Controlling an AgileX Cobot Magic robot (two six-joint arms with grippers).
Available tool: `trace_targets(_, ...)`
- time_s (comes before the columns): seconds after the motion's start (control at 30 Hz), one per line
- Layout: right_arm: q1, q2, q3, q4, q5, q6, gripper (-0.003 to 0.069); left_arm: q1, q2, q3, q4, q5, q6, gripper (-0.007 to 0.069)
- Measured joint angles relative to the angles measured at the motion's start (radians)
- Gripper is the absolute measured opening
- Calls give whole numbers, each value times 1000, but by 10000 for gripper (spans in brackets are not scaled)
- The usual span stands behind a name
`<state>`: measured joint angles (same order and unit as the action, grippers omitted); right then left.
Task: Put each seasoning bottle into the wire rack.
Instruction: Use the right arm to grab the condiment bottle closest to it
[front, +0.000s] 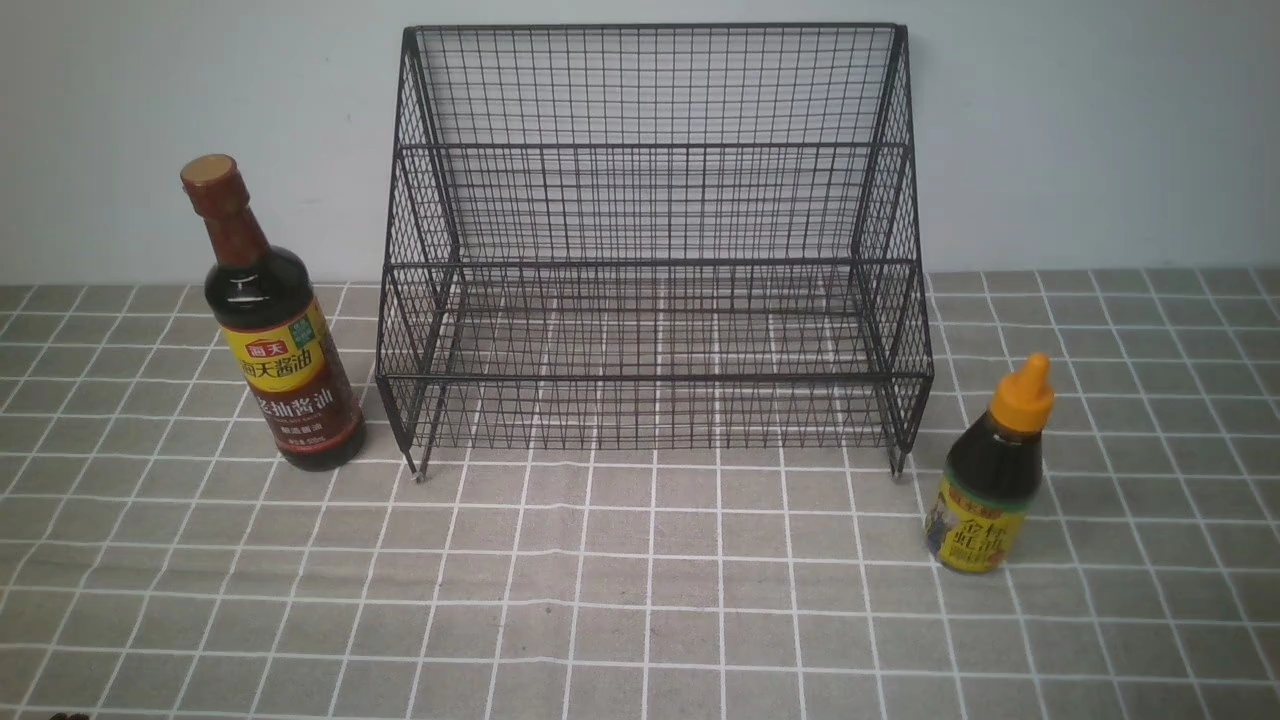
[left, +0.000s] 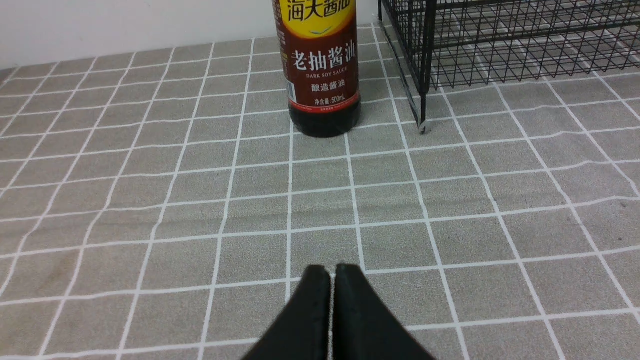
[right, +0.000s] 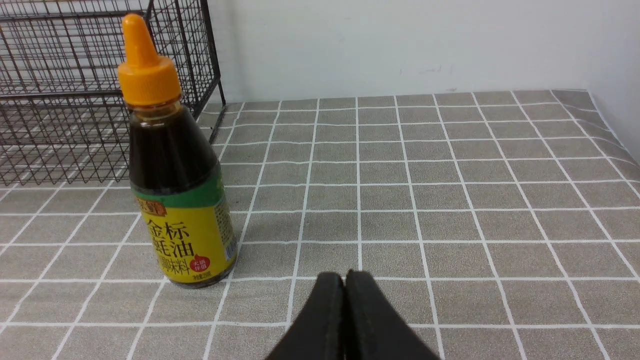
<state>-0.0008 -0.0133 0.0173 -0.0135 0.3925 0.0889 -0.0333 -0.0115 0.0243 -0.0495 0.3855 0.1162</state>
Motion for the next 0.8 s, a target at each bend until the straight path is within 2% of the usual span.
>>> trace_targets(0.8,0,0,0,-33,-7,1,-14,0,0,0,0,0,0,-7)
